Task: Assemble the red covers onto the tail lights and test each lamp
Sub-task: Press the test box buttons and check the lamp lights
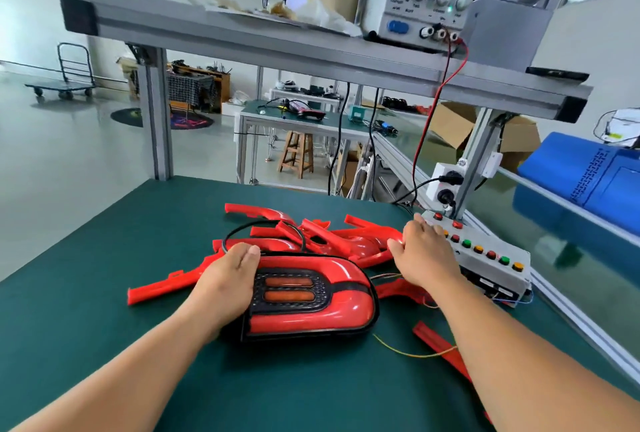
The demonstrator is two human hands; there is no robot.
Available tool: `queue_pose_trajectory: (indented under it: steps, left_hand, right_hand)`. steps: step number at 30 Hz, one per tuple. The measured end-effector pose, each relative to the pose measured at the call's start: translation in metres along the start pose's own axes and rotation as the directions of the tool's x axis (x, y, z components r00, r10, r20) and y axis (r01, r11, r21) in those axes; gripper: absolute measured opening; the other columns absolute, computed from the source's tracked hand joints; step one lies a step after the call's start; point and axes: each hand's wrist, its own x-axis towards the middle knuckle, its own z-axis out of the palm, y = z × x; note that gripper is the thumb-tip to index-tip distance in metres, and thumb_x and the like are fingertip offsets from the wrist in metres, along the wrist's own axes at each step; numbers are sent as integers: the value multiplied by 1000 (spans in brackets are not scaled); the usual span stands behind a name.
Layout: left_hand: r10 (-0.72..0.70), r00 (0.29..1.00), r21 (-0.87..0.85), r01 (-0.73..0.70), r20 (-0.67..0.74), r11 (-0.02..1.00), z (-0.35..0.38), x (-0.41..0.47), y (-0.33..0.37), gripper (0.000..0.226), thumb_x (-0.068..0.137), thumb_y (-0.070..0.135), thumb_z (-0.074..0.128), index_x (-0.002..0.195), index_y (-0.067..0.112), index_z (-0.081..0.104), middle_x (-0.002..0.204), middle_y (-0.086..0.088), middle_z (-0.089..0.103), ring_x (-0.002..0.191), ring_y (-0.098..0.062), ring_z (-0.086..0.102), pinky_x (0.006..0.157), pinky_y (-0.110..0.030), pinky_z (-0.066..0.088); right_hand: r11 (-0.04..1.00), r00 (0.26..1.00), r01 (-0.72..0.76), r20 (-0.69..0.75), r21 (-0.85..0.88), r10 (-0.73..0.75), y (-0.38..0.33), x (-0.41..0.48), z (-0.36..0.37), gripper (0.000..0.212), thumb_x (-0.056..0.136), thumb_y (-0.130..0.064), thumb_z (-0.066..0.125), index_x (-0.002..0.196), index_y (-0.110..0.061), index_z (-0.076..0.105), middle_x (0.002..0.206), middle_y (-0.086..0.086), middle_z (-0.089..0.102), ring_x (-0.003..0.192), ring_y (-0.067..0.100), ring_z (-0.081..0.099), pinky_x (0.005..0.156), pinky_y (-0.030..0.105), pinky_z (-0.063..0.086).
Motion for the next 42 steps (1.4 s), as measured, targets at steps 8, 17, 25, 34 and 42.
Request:
queue_pose_trajectory:
  steps: [8,17,25,34,42]
  left_hand:
    - [133,990,-30,-132,36,991,-2,17,-3,31,102,39,35,89,21,56,74,0,60,73,-14,54,71,-30,41]
    - [83,996,-73,-82,12,994,-2,15,1,43,102,40,33,92,3,51,65,-1,41,59,-14,35,57,-33,28]
    - [71,997,-108,-69,13,992,-1,14,2,44,102,42,34,90,2,50,63,0,39,59,-13,34,57,-32,28]
    - [70,997,-130,-66,23,989,-1,14,0,45,101,43,33,99,3,54,74,-8,48,67,-17,42,63,-32,33]
    - [62,998,-114,-61,5,992,0,15,-1,39,101,41,35,91,9,56,80,-15,59,71,-18,48,69,-34,39]
  right_hand:
    - [992,990,-75,112,-104,86,4,18,10,82,95,-66,22,150,-5,27,160,12,20,141,34,23,111,46,31]
    - [990,988,-102,108,-97,112,6,19,20,84,96,-66,16,154,-5,16,164,9,9,144,36,17,114,44,24]
    - [991,990,-98,96,-96,107,7,17,22,82,96,-65,15,153,-6,21,164,9,9,142,35,19,113,45,25]
    - [991,992,-94,73,-92,101,7,14,21,81,96,-65,15,150,-6,27,160,8,19,139,33,22,112,48,28]
    - [988,992,-100,-91,-118,90,11,10,23,77,93,-69,20,143,-14,37,160,7,18,145,28,15,114,46,17]
